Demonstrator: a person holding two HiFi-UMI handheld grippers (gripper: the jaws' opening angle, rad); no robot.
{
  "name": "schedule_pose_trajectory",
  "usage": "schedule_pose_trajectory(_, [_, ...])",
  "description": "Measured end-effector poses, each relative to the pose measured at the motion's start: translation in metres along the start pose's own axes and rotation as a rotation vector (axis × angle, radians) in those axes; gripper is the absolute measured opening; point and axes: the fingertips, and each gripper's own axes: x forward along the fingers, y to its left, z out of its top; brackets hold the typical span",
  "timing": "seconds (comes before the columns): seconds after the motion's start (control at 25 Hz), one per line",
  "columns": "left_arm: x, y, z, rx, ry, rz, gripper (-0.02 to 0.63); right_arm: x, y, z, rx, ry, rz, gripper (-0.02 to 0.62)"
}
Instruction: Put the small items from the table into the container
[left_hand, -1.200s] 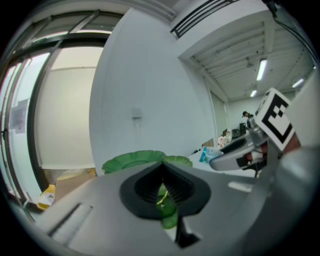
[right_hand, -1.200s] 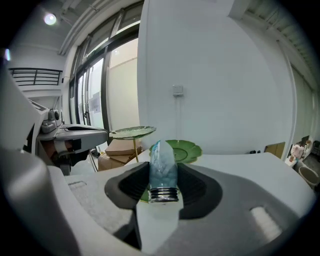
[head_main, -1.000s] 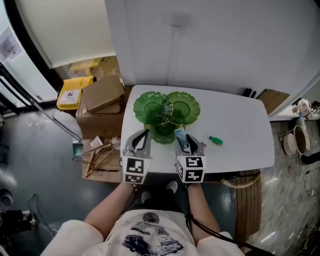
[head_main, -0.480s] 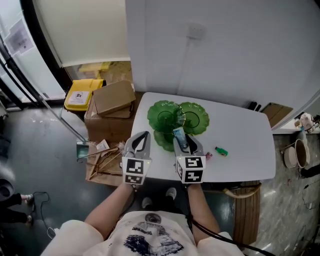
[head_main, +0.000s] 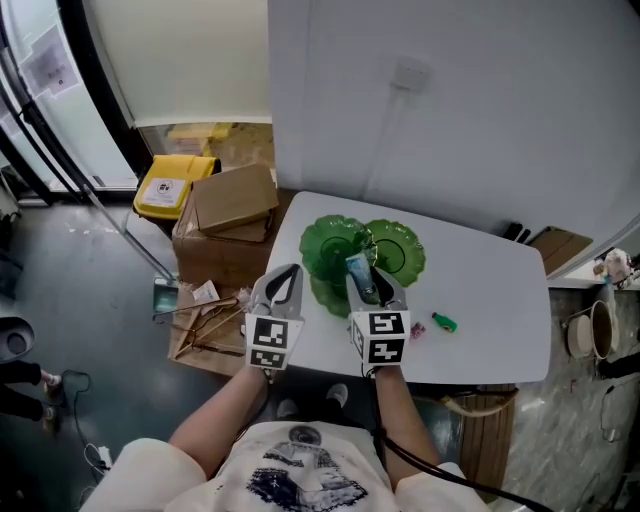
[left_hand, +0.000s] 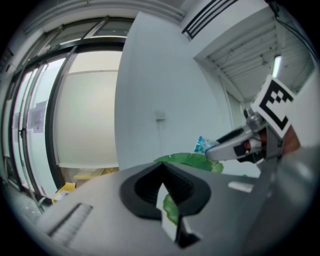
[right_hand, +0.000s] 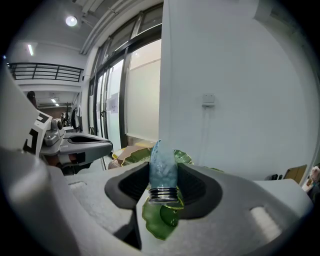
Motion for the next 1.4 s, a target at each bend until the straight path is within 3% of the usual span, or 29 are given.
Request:
schedule_pose_trajectory(0.84, [0.041, 0.011, 0.002, -0.027, 0.012, 0.042, -0.01, 0.053, -0.001, 0.006, -0.143, 0.058, 0.078, 0.173])
schedule_pose_trajectory(1.12, [0.046, 0.011, -0.001, -0.03, 0.024, 0.046, -0.011, 0.059, -0.003, 0.003, -0.269, 0.116, 0.051, 0.175])
schedule_pose_trajectory(1.4, [0.05, 0.011, -0.004, -0.033, 0.036, 0.041, -0.011, 0.064, -0.004, 0.001, -0.287, 0.136, 0.051, 0.175])
